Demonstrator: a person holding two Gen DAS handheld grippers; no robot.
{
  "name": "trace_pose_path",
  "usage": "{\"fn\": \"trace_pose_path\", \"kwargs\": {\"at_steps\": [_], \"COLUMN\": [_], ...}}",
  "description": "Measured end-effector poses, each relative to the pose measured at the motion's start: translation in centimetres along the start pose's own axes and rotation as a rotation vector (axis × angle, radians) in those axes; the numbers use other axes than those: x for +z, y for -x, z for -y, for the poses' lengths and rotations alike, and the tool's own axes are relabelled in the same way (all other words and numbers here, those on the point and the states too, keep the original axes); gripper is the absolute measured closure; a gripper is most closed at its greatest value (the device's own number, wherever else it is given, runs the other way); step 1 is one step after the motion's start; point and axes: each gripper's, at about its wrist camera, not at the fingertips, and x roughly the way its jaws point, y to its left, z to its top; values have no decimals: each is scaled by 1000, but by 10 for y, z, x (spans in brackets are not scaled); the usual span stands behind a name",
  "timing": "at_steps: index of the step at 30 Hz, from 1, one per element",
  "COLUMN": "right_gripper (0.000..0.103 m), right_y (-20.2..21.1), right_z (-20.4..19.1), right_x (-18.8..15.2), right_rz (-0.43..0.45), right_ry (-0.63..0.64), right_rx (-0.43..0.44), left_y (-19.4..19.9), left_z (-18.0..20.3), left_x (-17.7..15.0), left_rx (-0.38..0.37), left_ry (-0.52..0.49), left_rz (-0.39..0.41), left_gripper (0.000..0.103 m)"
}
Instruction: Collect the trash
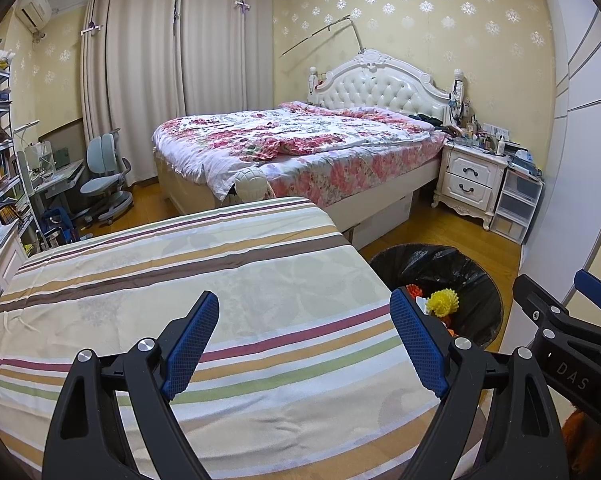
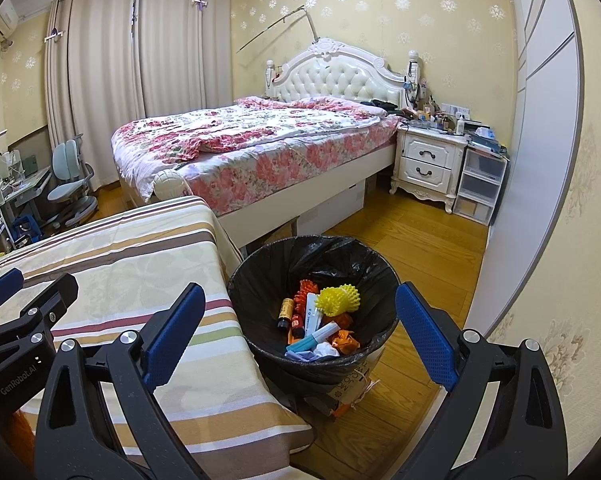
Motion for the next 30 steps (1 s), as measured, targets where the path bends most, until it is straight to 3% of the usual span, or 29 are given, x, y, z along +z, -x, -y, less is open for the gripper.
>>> {"fn": "trace_pose_path", "kwargs": {"at_steps": [30], "right_gripper": [9], "right_y": [1], "right_z": [2], "right_x": [0], "right_rz": [0], "right_ry": [-2], "right_rx": [-1], "left_y": [5], "left_z": [7], "left_x": [-5], "left_rx": [-4], "left_ry": [-1], "left_rz": [-7], "left_gripper": [18]}}
